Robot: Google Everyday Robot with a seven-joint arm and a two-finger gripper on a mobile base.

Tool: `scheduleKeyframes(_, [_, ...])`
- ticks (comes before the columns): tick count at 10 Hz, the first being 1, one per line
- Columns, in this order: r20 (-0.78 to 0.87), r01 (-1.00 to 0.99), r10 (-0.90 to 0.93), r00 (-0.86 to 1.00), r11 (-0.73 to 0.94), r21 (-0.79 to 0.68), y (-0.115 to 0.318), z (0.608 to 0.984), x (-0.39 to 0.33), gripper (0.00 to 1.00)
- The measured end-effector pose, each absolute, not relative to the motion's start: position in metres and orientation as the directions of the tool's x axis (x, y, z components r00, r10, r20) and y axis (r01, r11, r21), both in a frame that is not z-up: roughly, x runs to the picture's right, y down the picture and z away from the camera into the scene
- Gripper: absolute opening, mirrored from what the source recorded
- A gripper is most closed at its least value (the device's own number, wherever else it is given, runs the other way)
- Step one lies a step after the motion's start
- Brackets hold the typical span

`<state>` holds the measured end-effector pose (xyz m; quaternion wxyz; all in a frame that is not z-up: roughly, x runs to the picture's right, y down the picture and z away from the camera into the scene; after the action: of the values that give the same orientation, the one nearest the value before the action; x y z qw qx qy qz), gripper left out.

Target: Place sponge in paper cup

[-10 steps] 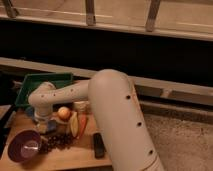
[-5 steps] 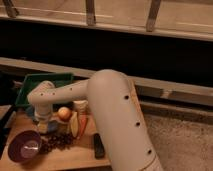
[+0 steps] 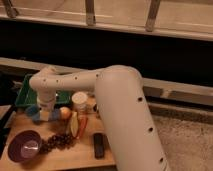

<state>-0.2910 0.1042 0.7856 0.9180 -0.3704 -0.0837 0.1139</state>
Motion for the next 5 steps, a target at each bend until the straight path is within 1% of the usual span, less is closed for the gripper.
scheduleKeyframes(3, [-0.050,-0.281,0.327,0.944,0.712,-0.644,0.060,0.780,-0.251,0.00])
scheduleKeyframes(5, [-0.141,-0.374,0.366,0.920,0.706,-0.602,0.039,0.781,-0.224,0.00])
